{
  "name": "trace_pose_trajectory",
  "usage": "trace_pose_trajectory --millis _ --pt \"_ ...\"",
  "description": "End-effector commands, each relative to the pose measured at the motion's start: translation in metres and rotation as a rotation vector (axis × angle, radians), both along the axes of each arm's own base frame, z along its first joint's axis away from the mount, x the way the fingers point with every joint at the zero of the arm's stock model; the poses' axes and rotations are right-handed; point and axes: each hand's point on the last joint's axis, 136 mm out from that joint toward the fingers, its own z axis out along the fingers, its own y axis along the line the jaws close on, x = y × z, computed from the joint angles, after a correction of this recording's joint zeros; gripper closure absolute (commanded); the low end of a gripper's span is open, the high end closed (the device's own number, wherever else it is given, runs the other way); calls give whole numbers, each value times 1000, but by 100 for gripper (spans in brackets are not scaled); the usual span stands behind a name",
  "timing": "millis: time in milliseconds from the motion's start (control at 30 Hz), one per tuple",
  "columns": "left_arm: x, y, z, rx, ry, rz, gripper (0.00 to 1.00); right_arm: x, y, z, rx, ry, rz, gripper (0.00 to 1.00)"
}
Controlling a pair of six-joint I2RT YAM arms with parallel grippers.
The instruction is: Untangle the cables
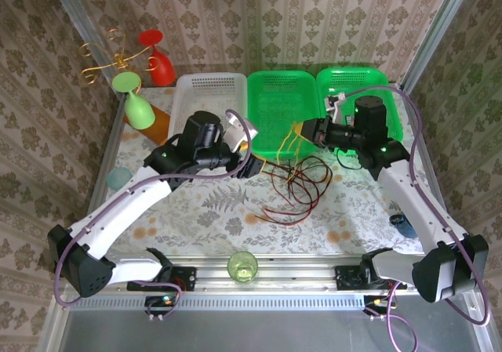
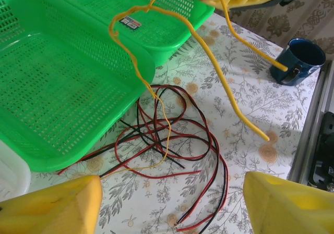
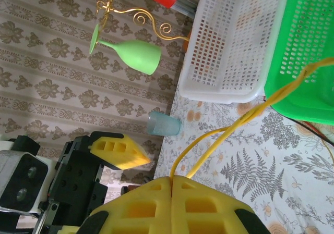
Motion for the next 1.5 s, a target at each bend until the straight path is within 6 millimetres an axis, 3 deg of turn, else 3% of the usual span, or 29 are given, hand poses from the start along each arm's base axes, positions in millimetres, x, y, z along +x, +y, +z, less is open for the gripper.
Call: trace_pose_trajectory --millis 0,233,367,467,533,700,733,1467 --pt "3 -5 18 -31 -3 7 27 -2 11 1 2 -22 45 100" --pt "5 -21 15 -35 56 -24 26 -5 26 0 -12 -32 92 100" --pt "14 -22 1 16 76 2 27 -7 34 6 -7 -45 112 100" --pt "21 -21 -14 69 96 28 34 -10 38 10 0 -58 133 100" --pt "25 -21 -21 94 109 38 46 -13 40 12 -1 -69 143 100" --pt "36 -12 -27 179 77 78 98 -14 35 6 -49 -65 124 100" --pt "39 -7 -27 199 67 98 100 -14 32 4 -69 -63 112 100" --pt "21 59 -35 494 -231 107 100 -2 -38 -7 -389 -93 -97 100"
